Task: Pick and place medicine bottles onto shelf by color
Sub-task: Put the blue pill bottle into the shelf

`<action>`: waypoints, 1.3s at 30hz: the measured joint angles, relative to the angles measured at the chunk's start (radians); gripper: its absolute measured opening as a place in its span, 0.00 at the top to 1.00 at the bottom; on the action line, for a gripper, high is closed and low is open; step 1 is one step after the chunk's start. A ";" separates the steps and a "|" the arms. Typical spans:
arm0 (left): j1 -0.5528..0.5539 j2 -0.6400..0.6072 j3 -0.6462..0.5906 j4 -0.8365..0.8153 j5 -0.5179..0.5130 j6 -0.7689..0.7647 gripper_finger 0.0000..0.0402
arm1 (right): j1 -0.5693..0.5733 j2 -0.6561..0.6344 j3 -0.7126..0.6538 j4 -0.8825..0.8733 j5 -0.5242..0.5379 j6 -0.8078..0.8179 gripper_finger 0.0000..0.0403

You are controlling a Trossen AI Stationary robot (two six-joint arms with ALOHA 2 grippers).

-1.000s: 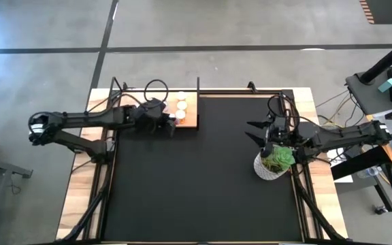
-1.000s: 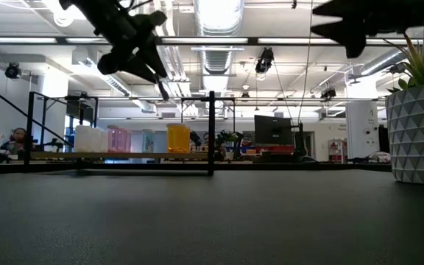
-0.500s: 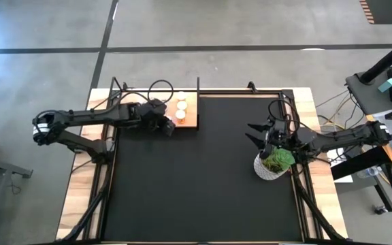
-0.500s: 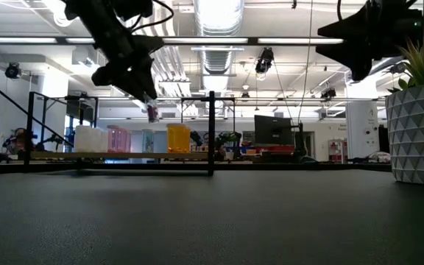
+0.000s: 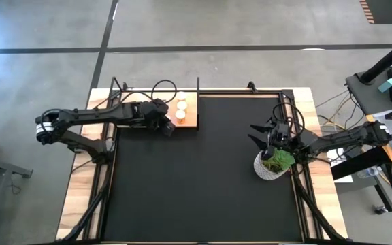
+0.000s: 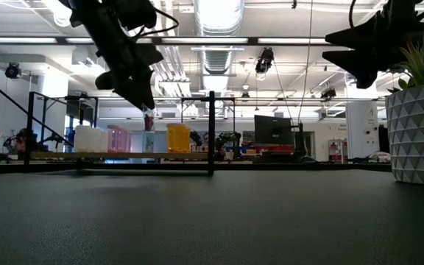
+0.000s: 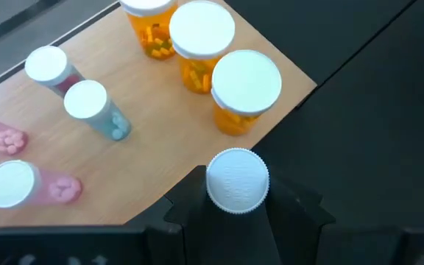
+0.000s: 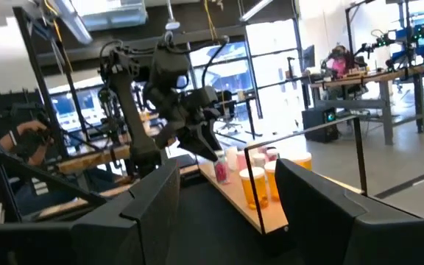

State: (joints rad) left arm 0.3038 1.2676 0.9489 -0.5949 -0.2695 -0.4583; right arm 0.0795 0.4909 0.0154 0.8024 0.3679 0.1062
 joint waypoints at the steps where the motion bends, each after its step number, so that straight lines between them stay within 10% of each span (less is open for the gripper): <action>1: 0.000 0.003 0.000 0.000 0.000 0.002 0.74 | 0.000 0.000 -0.003 0.004 0.000 0.005 0.47; 39: 0.013 0.137 -0.006 0.019 -0.124 -0.006 0.74 | 0.000 0.002 -0.004 -0.140 0.000 0.051 0.47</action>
State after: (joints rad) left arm 0.3172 1.4048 0.9424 -0.5762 -0.3933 -0.4644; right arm 0.0795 0.4931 0.0113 0.6622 0.3676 0.1574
